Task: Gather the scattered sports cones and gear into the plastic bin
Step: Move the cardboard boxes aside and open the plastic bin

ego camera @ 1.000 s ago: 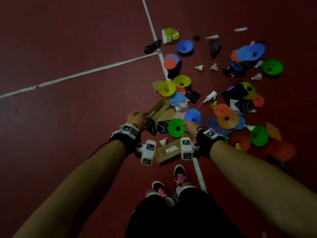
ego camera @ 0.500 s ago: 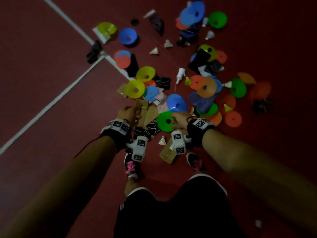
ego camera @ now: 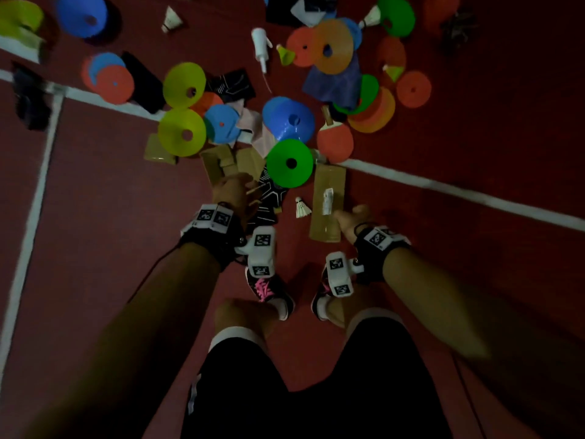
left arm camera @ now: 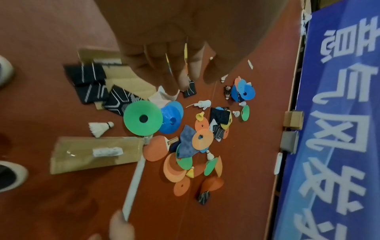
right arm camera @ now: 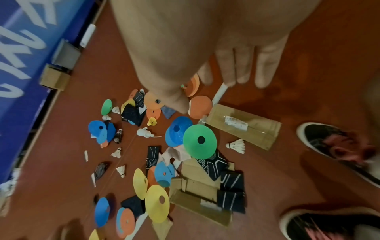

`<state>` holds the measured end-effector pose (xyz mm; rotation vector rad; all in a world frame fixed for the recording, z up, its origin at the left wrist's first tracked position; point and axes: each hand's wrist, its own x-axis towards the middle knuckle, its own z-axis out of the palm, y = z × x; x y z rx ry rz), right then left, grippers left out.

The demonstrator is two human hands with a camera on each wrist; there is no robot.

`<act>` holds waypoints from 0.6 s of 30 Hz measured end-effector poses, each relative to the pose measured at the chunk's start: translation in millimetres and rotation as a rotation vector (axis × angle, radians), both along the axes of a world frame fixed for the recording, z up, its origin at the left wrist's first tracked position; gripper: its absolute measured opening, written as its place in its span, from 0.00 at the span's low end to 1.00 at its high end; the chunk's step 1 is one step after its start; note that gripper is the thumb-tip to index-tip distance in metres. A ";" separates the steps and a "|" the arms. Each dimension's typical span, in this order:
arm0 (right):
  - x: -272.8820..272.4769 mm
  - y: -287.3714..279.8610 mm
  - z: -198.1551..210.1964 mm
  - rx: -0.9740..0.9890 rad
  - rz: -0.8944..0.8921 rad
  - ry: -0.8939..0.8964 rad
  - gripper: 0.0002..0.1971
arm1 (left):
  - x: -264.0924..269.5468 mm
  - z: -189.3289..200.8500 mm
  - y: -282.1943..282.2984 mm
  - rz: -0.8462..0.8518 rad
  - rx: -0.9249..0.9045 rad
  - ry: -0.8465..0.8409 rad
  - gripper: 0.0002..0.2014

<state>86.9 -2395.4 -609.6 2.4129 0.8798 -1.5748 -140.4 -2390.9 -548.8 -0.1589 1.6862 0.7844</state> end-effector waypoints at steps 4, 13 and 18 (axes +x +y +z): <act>-2.0 4.2 -77.9 0.043 -0.076 0.053 0.38 | 10.3 -83.6 7.3 0.024 0.041 0.033 0.14; -12.0 4.7 -296.0 0.108 0.246 -0.087 0.54 | 35.8 -274.9 43.1 -0.031 0.088 0.003 0.02; -13.5 -2.8 -391.6 0.369 0.314 -0.316 0.72 | 46.5 -342.2 67.7 -0.044 0.171 -0.062 0.09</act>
